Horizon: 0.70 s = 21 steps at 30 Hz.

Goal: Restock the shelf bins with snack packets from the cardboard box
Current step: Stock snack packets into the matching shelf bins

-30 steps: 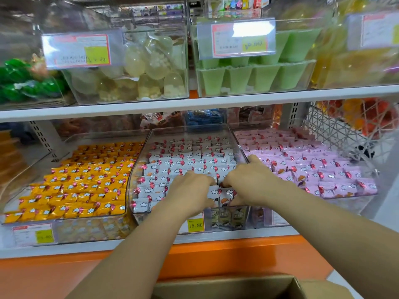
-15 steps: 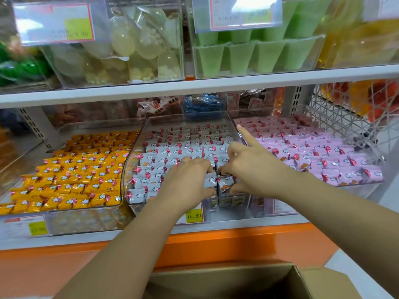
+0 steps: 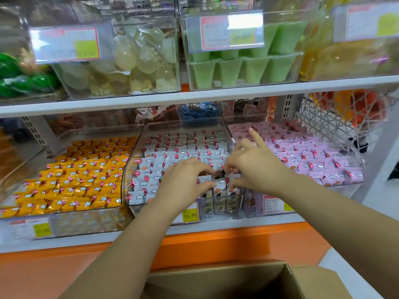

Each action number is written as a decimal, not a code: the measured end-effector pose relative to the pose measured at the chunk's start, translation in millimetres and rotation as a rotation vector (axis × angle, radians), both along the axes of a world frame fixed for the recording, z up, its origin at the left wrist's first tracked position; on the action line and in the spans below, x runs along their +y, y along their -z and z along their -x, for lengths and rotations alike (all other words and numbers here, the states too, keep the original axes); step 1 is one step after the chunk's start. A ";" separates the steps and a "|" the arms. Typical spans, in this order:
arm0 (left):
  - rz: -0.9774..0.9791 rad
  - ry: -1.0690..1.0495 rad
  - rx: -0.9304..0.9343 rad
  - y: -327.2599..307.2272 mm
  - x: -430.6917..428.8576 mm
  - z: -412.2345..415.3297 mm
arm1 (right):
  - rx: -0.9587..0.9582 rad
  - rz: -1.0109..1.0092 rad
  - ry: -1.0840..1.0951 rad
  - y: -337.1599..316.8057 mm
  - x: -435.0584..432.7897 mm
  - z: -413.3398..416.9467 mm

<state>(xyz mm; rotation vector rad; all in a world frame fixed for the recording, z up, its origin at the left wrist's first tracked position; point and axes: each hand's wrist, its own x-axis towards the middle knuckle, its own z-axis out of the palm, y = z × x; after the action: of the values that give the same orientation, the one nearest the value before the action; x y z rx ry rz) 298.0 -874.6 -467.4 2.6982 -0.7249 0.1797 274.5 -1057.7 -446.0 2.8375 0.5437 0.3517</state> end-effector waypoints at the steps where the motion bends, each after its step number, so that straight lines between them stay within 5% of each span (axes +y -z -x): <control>1: -0.022 0.007 -0.025 -0.1 -2.5 1.2 | 0.001 -0.015 0.011 -0.9 0.8 -0.2; 9: -0.088 -0.142 -0.172 18.8 -21.6 -5.7 | -0.150 -0.013 0.081 23.6 13.0 -8.8; 13: -0.074 -0.140 -0.238 19.9 -22.0 0.3 | -0.308 -0.206 -0.049 33.6 7.8 -6.0; 21: 0.378 -0.024 -0.376 38.7 13.7 52.9 | -0.396 -0.448 -0.226 45.7 10.8 50.7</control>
<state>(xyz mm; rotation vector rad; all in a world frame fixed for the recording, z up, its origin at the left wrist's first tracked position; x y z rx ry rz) 245.2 -860.9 -506.1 2.3316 -0.6785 0.7652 223.8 -1046.9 -491.6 2.9856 0.7792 1.1809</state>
